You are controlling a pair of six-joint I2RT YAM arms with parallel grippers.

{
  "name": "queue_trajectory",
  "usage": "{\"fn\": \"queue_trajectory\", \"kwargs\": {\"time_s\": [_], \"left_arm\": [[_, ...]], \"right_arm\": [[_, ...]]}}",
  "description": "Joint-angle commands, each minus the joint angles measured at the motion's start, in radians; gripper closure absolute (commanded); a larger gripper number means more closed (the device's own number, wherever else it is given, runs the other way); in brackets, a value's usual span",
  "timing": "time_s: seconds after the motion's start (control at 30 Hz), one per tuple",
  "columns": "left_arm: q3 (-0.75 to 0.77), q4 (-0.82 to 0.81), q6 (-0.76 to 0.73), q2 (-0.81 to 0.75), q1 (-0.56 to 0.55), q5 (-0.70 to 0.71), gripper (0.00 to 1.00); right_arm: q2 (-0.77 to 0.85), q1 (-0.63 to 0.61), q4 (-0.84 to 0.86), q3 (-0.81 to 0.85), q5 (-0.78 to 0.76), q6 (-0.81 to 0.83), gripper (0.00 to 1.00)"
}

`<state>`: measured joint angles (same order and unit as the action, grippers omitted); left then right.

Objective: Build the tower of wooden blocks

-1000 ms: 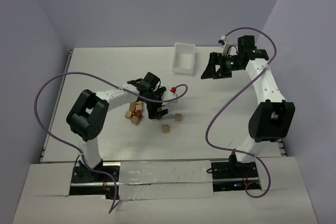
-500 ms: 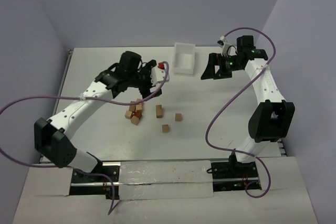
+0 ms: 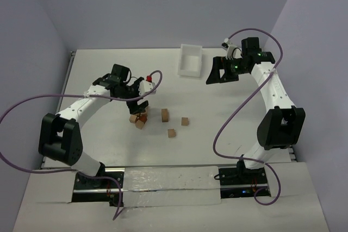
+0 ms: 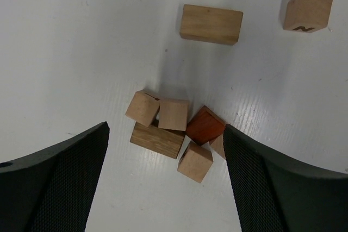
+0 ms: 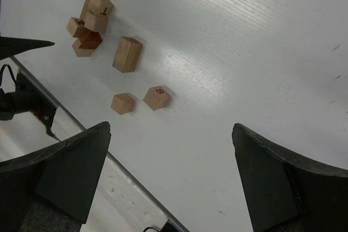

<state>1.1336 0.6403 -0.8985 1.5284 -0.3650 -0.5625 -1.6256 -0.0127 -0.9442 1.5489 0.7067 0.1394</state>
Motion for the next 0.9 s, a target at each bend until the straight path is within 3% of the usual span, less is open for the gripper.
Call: {"fn": "queue_trajectory", "kwargs": {"time_s": [0.0, 0.4, 0.87], "left_arm": [[0.047, -0.015, -0.075, 0.076, 0.014, -0.064, 0.08], [0.081, 0.007, -0.25, 0.201, 0.034, -0.074, 0.05], [0.091, -0.004, -0.267, 0.278, 0.034, -0.054, 0.06]], "right_arm": [[0.054, -0.016, 0.016, -0.001, -0.021, 0.009, 0.0], [0.03, -0.026, 0.004, 0.01, -0.019, 0.025, 0.0], [0.001, -0.03, -0.006, 0.022, -0.017, 0.034, 0.0]]}}
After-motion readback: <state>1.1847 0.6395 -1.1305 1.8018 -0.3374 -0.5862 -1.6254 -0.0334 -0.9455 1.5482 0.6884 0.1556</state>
